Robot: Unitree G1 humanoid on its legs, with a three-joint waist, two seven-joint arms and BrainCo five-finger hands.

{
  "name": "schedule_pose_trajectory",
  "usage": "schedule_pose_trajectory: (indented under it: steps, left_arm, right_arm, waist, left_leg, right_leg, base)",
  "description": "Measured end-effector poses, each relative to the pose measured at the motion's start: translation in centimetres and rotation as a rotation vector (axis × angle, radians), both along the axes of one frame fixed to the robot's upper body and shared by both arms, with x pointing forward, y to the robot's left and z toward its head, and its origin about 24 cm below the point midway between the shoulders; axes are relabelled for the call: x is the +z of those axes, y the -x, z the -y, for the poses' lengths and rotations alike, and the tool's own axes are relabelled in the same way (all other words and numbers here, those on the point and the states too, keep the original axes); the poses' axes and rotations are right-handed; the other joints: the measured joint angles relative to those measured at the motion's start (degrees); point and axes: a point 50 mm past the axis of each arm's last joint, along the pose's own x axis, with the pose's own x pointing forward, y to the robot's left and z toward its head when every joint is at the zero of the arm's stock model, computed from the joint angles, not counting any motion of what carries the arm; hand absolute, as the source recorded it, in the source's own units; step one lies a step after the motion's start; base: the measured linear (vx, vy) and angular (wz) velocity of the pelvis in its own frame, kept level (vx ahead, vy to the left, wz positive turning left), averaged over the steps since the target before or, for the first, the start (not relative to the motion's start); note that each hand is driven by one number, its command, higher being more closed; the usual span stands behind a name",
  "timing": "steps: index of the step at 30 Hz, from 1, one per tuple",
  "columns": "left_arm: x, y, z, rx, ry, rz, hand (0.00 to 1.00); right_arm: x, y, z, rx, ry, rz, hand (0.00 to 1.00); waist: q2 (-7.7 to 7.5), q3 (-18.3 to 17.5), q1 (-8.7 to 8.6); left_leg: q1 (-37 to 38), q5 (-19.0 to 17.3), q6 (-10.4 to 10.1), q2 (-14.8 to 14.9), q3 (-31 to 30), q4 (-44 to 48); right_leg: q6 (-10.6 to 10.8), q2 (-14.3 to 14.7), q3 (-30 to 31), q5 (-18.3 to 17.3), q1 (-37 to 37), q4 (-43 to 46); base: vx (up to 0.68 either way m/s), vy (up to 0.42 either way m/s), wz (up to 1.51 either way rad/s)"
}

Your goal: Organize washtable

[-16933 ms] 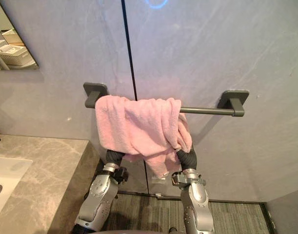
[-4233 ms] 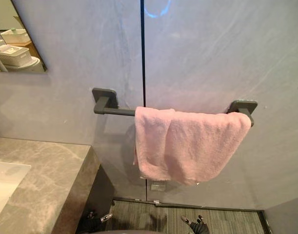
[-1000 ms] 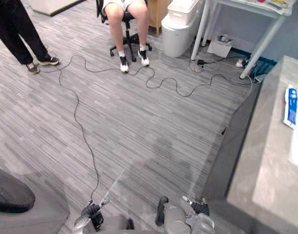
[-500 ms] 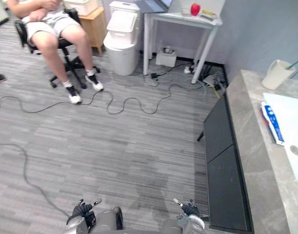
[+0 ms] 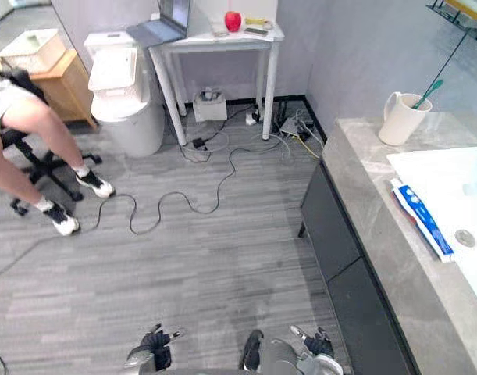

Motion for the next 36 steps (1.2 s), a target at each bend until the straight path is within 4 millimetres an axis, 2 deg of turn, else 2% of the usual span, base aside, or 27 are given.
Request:
schedule_pose_trajectory:
  steps: [2, 3, 5, 6, 8, 9, 10, 11, 12, 13, 14, 15, 16, 17, 19, 21, 22, 23, 25, 26, 27, 28, 31, 32, 33, 34, 36]
  left_arm:
    - [0.3, -0.4, -1.4, 0.005, -0.029, 0.017, 0.00]
    - [0.6, -0.4, -3.3, 0.035, -0.059, 0.026, 0.00]
    - [1.5, 0.2, -7.2, 0.119, -0.123, 0.065, 0.00]
    - [1.7, 0.4, -7.7, 0.142, -0.125, 0.089, 0.00]
    - [1.4, 0.3, -6.0, 0.182, -0.065, 0.111, 0.00]
    - [1.1, 0.3, -5.1, 0.186, -0.035, 0.108, 0.00]
    - [0.6, 0.7, -3.1, 0.190, 0.019, 0.085, 0.00]
    - [0.3, 1.0, -2.1, 0.199, 0.050, 0.074, 0.00]
    - [0.3, 1.2, -2.5, 0.203, 0.040, 0.071, 0.00]
    - [0.3, 1.4, -3.2, 0.209, 0.020, 0.066, 0.00]
    - [0.4, 1.3, -3.4, 0.211, 0.014, 0.067, 0.00]
    - [0.4, 1.2, -3.4, 0.214, 0.007, 0.064, 0.00]
    - [0.3, 1.3, -3.3, 0.213, 0.009, 0.057, 0.00]
    - [0.2, 1.4, -3.2, 0.212, 0.014, 0.049, 0.00]
    - [-0.1, 1.6, -2.5, 0.202, 0.031, 0.025, 0.00]
    - [-0.2, 1.4, -2.2, 0.191, 0.040, 0.023, 0.00]
    - [-0.2, 1.3, -2.0, 0.184, 0.045, 0.018, 0.00]
    - [-0.2, 0.7, -1.5, 0.155, 0.053, 0.016, 0.00]
    - [-0.3, 0.6, -1.0, 0.135, 0.062, 0.007, 0.00]
    - [-0.3, 0.6, -1.1, 0.133, 0.060, 0.006, 0.00]
    - [-0.4, 0.5, -0.5, 0.134, 0.073, 0.007, 0.00]
    - [-0.3, 0.4, -0.1, 0.128, 0.079, 0.011, 0.00]
    - [-0.2, -0.2, 0.3, 0.120, 0.087, 0.031, 0.00]
    - [-0.1, -0.2, 0.1, 0.124, 0.081, 0.038, 0.00]
    - [-0.1, -0.2, 0.1, 0.125, 0.080, 0.041, 0.00]
    - [0.1, -0.3, -0.1, 0.128, 0.075, 0.052, 0.00]
    - [0.2, -0.3, -0.3, 0.131, 0.069, 0.062, 0.00]
  right_arm:
    - [0.1, -0.3, 0.1, 0.019, 0.005, -0.001, 0.00]
    - [0.1, -0.5, 0.0, 0.029, -0.001, 0.003, 0.00]
    - [0.1, -0.5, -0.2, -0.022, -0.018, 0.018, 0.00]
    - [0.0, -0.1, 0.0, -0.041, -0.011, 0.013, 0.00]
    - [0.1, 0.1, 0.1, -0.043, 0.006, 0.003, 0.00]
    - [0.0, 0.0, 0.0, -0.037, 0.004, 0.003, 0.00]
    - [0.1, 0.0, 0.3, -0.024, 0.016, 0.004, 0.00]
    - [0.1, -0.2, 0.1, -0.007, 0.014, 0.004, 0.00]
    - [0.0, -0.1, -0.4, -0.001, 0.001, 0.000, 0.00]
    - [-0.1, 0.0, -1.2, 0.012, -0.015, -0.003, 0.00]
    - [-0.2, 0.1, -1.5, 0.011, -0.024, -0.006, 0.00]
    - [-0.2, -0.2, -2.2, 0.012, -0.043, 0.001, 0.00]
    - [0.0, -0.8, -2.6, 0.015, -0.052, 0.016, 0.00]
    - [0.1, -1.0, -2.6, 0.017, -0.048, 0.023, 0.00]
    - [0.4, -1.6, -2.3, 0.031, -0.028, 0.048, 0.00]
    - [0.5, -1.9, -2.3, 0.045, -0.020, 0.057, 0.00]
    - [0.7, -2.2, -2.2, 0.046, -0.016, 0.067, 0.00]
    - [0.9, -2.6, -1.8, 0.038, -0.004, 0.079, 0.00]
    - [1.0, -2.8, -1.1, 0.035, 0.013, 0.083, 0.00]
    - [0.8, -2.3, -1.1, 0.026, 0.007, 0.066, 0.00]
    - [0.8, -2.2, -0.4, 0.014, 0.024, 0.062, 0.00]
    - [0.7, -2.0, -0.1, 0.011, 0.031, 0.053, 0.00]
    - [0.6, -1.6, 0.0, 0.021, 0.038, 0.033, 0.00]
    - [0.5, -1.5, -0.1, 0.028, 0.035, 0.025, 0.00]
    - [0.4, -1.4, -0.2, 0.029, 0.033, 0.022, 0.00]
    - [0.3, -1.4, -0.3, 0.031, 0.029, 0.014, 0.00]
    - [0.2, -1.2, -0.4, 0.032, 0.027, 0.006, 0.00]
  waist:
    - [-0.81, 0.06, 0.28]
    - [-1.21, 0.02, 0.61]
    - [-2.44, 0.92, 1.18]
    - [-2.35, 0.92, 1.49]
    - [-1.19, 1.15, 2.42]
    - [-0.71, 1.08, 2.35]
    - [0.40, 0.40, 2.40]
    - [0.15, -0.23, 2.60]
    - [-0.59, -0.78, 2.56]
    - [-2.39, -2.21, 2.20]
    - [-3.02, -2.50, 2.39]
    - [-4.14, -2.72, 2.84]
    - [-4.40, -2.54, 2.58]
    - [-4.13, -2.38, 2.50]
    - [-2.71, -1.89, 2.46]
    - [-1.71, -2.19, 2.49]
    - [-1.22, -1.99, 2.32]
    - [-0.30, -1.47, 2.28]
    - [0.25, -0.95, 2.29]
    - [-0.89, -0.72, 2.24]
    - [0.68, 0.21, 2.25]
    - [0.81, 0.19, 2.30]
    - [0.83, 0.26, 1.84]
    - [0.71, 0.37, 1.65]
    - [0.21, 0.66, 1.99]
    - [0.32, 0.68, 2.56]
    - [0.05, 0.68, 2.47]
  left_leg:
    - [-2.86, -1.31, 2.21, -0.43, -0.26, -3.23]
    - [-4.31, -2.04, 3.44, -1.09, -0.33, -6.82]
    - [-7.06, -2.20, 3.22, -3.73, -5.62, -17.17]
    - [-8.03, -2.16, 3.19, -5.24, -9.45, -21.10]
    - [-10.21, -1.88, 3.48, -9.24, -19.12, -29.28]
    - [-10.10, -1.86, 3.53, -10.05, -20.70, -31.09]
    - [-9.42, -0.88, 3.33, -9.72, -20.87, -32.61]
    - [-7.52, 1.10, 2.87, -9.47, -16.84, -30.90]
    - [-7.51, 0.10, 3.35, -9.84, -14.58, -30.59]
    - [-6.23, -1.08, 3.84, -10.15, -10.92, -30.62]
    - [-5.51, -1.52, 4.25, -10.07, -8.84, -30.80]
    - [-3.91, -1.83, 4.73, -9.89, -4.94, -31.54]
    - [-1.14, -1.93, 4.94, -9.84, -1.57, -33.45]
    - [0.68, -1.95, 4.99, -9.85, -0.25, -34.62]
    - [7.62, -1.96, 5.00, -9.84, 5.52, -39.87]
    - [10.81, -1.94, 4.97, -9.89, 9.10, -43.41]
    - [11.63, -1.86, 4.84, -9.89, 9.83, -44.97]
    - [12.47, -1.64, 4.44, -9.42, 10.88, -46.61]
    - [13.79, -1.31, 3.84, -9.14, 11.86, -47.25]
    - [15.86, -1.08, 3.23, -9.69, 11.59, -47.11]
    - [17.57, -0.53, 1.86, -8.68, 11.41, -46.58]
    - [17.44, 0.97, 0.80, -8.07, 11.14, -44.59]
    - [14.87, 4.94, 2.17, -5.32, 7.96, -33.74]
    - [11.03, 7.87, 3.35, -2.40, 5.19, -23.03]
    - [9.59, 7.33, 3.48, -1.44, 4.22, -18.80]
    - [7.42, 5.37, 3.73, -0.82, 2.23, -13.85]
    - [4.98, 2.32, 3.52, -1.38, 1.42, -13.30]
  right_leg:
    - [0.10, 0.23, 4.34, -0.02, 2.17, -1.62]
    - [0.20, 0.31, 7.43, -0.06, 2.89, -2.03]
    - [1.50, 0.59, 13.61, -0.44, 4.96, -2.69]
    - [2.16, 0.72, 15.98, -0.88, 5.15, -2.67]
    - [4.19, 0.50, 22.35, -2.83, 4.82, -1.72]
    - [4.96, 0.49, 24.03, -3.71, 4.76, -0.81]
    - [6.20, 1.04, 27.68, -6.37, 3.92, 2.15]
    - [7.91, 0.78, 31.90, -8.50, 3.35, 5.35]
    - [8.60, -0.14, 33.60, -9.07, 2.79, 6.07]
    - [9.25, -1.52, 34.07, -8.84, 1.37, 6.94]
    - [9.95, -2.18, 33.88, -8.38, 0.40, 7.61]
    - [11.88, -2.97, 33.13, -7.28, -1.62, 10.11]
    - [14.31, -3.94, 29.57, -5.57, -4.61, 14.58]
    - [14.82, -4.72, 26.53, -4.66, -6.18, 17.01]
    - [12.62, -9.22, 11.04, -5.78, -8.49, 22.20]
    - [11.25, -10.04, 3.67, -6.51, -10.25, 20.69]
    - [11.14, -9.77, 1.41, -6.44, -11.74, 19.58]
    - [9.90, -8.72, -0.71, -5.69, -14.49, 17.45]
    - [7.19, -7.42, -1.54, -2.89, -15.80, 12.39]
    - [4.98, -7.41, -1.33, 1.67, -14.19, 9.10]
    - [4.33, -6.70, -2.09, 1.42, -12.47, 9.52]
    - [4.19, -6.74, -2.14, 0.16, -11.47, 9.51]
    - [3.87, -5.61, -2.10, -0.89, -6.95, 6.28]
    - [3.84, -4.24, -1.46, -0.96, -3.14, 2.78]
    - [3.80, -3.67, -0.73, -0.98, -1.96, 1.45]
    - [3.76, -2.85, 0.79, -0.98, 0.28, -0.47]
    - [3.81, -2.75, 2.60, -0.95, 3.01, -2.01]
  base:
    - [0.34, -0.002, -1.33]
    - [0.25, 0.044, -1.29]
    - [0.32, 0.120, -1.55]
    - [0.35, 0.251, -1.52]
    - [0.26, 0.294, -1.43]
    - [0.27, 0.403, -1.44]
    - [0.33, 0.475, -1.71]
    - [0.40, 0.566, -1.74]
    - [0.34, 0.439, -1.63]
    - [0.25, 0.298, -1.16]
    - [0.28, 0.321, -1.54]
    - [0.24, 0.266, -1.60]
    - [0.20, 0.241, -1.53]
    - [0.22, 0.256, -1.34]
    - [0.18, 0.218, -1.14]
    - [0.16, 0.116, -0.84]
    - [0.25, 0.021, -0.83]
    - [0.22, -0.036, -0.55]
    - [0.26, -0.084, -0.32]
    - [0.34, -0.121, -0.19]
    - [0.35, -0.146, -0.06]
    - [0.41, -0.197, -0.07]
    - [0.28, -0.186, -0.05]
    - [0.23, -0.165, -0.22]
    - [0.23, -0.145, -0.51]
    - [0.16, -0.059, -0.61]
    - [0.18, -0.010, -0.63]
